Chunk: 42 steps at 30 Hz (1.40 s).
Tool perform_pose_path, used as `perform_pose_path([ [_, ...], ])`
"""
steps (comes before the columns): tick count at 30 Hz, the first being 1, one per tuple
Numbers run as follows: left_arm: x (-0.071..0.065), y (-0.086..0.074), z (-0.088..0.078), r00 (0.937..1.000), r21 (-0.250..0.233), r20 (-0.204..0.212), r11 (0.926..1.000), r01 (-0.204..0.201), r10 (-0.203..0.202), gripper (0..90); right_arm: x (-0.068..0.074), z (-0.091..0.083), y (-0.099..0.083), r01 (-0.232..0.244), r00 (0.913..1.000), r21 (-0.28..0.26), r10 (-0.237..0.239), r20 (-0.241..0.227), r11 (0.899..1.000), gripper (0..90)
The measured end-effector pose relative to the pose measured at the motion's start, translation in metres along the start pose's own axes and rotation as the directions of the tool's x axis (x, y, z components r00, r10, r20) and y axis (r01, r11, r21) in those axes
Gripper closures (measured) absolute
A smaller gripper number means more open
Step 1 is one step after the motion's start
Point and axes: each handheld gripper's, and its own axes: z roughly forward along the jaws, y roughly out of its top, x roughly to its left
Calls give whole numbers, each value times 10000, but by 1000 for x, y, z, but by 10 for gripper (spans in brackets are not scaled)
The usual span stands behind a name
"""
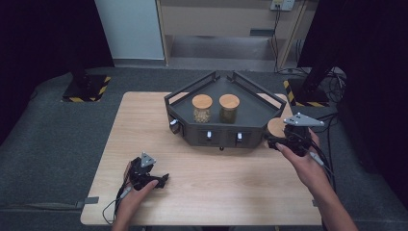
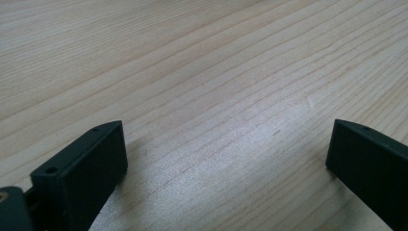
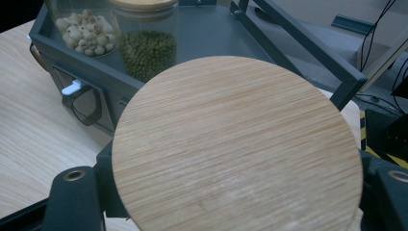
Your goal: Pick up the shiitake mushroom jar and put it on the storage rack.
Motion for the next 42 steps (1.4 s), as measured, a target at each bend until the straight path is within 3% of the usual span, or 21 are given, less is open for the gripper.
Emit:
perform_pose_path([
  [42, 0, 0, 0, 10000, 1, 1, 10000, -1, 1, 0, -8, 19, 30, -205, 9997, 58, 204, 160, 9998, 259],
])
